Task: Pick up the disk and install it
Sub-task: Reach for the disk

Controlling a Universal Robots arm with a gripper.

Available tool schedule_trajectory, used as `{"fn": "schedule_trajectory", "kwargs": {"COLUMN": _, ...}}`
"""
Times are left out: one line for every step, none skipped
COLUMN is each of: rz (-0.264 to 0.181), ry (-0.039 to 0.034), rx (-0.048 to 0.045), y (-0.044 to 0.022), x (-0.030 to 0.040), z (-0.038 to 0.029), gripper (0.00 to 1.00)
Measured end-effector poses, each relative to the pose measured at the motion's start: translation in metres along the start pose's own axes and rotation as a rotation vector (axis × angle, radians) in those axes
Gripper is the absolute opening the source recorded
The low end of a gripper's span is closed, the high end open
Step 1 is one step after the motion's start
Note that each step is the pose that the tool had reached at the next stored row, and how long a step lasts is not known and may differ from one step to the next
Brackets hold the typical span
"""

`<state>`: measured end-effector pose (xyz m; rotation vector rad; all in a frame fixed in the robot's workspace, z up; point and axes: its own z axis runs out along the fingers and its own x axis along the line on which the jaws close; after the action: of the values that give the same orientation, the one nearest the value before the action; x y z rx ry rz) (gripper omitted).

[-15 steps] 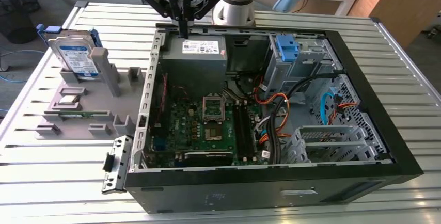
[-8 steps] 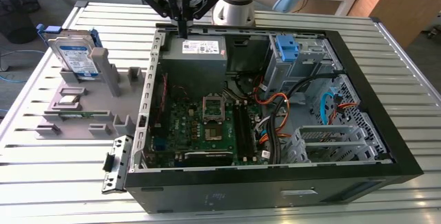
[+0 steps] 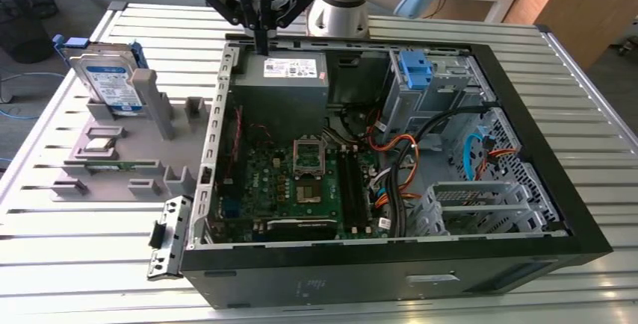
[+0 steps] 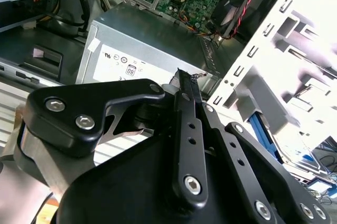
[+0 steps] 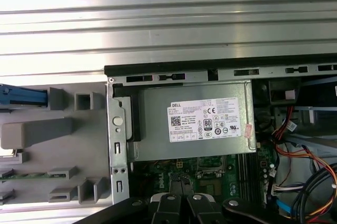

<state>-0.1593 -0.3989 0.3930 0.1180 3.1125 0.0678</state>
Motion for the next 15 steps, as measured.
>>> {"fn": "schedule_trajectory", "kwargs": {"rz": 0.0, "ry": 0.0, "rx": 0.0, "y": -0.0001, "x": 0.0009, "z": 0.0, "gripper": 0.11}}
{"fn": "schedule_trajectory", "kwargs": {"rz": 0.0, "ry": 0.0, "rx": 0.0, "y": -0.0001, "x": 0.0009, "z": 0.0, "gripper": 0.11}}
{"fn": "schedule_trajectory", "kwargs": {"rz": 0.0, "ry": -0.0001, "rx": 0.0, "y": -0.0001, "x": 0.001, "z": 0.0, "gripper": 0.11}}
{"fn": "schedule_trajectory", "kwargs": {"rz": 0.0, "ry": -0.0001, "rx": 0.0, "y": -0.0001, "x": 0.0013, "z": 0.0, "gripper": 0.11}}
{"fn": "schedule_trajectory", "kwargs": {"rz": 0.0, "ry": 0.0, "rx": 0.0, "y": -0.0001, "x": 0.0015, "z": 0.0, "gripper": 0.11}}
{"fn": "schedule_trajectory", "kwargs": {"rz": 0.0, "ry": 0.0, "rx": 0.0, "y": -0.0001, "x": 0.0018, "z": 0.0, "gripper": 0.11}}
{"fn": "schedule_trajectory", "kwargs": {"rz": 0.0, "ry": 0.0, "rx": 0.0, "y": -0.0002, "x": 0.0021, "z": -0.0001, "gripper": 0.11}}
{"fn": "schedule_trajectory", "kwargs": {"rz": 0.0, "ry": 0.0, "rx": 0.0, "y": -0.0002, "x": 0.0024, "z": -0.0001, "gripper": 0.11}}
{"fn": "schedule_trajectory", "kwargs": {"rz": 0.0, "ry": -0.0001, "rx": -0.0001, "y": -0.0002, "x": 0.0028, "z": -0.0001, "gripper": 0.11}}
{"fn": "schedule_trajectory", "kwargs": {"rz": 0.0, "ry": 0.0, "rx": 0.0, "y": -0.0002, "x": 0.0031, "z": -0.0001, "gripper": 0.11}}
{"fn": "schedule_trajectory", "kwargs": {"rz": 0.0, "ry": -0.0001, "rx": -0.0001, "y": -0.0003, "x": 0.0036, "z": -0.0001, "gripper": 0.11}}
{"fn": "schedule_trajectory", "kwargs": {"rz": 0.0, "ry": -0.0001, "rx": -0.0001, "y": -0.0003, "x": 0.004, "z": -0.0001, "gripper": 0.11}}
{"fn": "schedule_trajectory", "kwargs": {"rz": 0.0, "ry": 0.0, "rx": 0.0, "y": -0.0003, "x": 0.0044, "z": -0.0001, "gripper": 0.11}}
{"fn": "schedule_trajectory", "kwargs": {"rz": 0.0, "ry": 0.0, "rx": -0.0001, "y": -0.0004, "x": 0.0048, "z": -0.0001, "gripper": 0.11}}
{"fn": "schedule_trajectory", "kwargs": {"rz": 0.0, "ry": 0.0, "rx": 0.0, "y": -0.0004, "x": 0.0052, "z": -0.0001, "gripper": 0.11}}
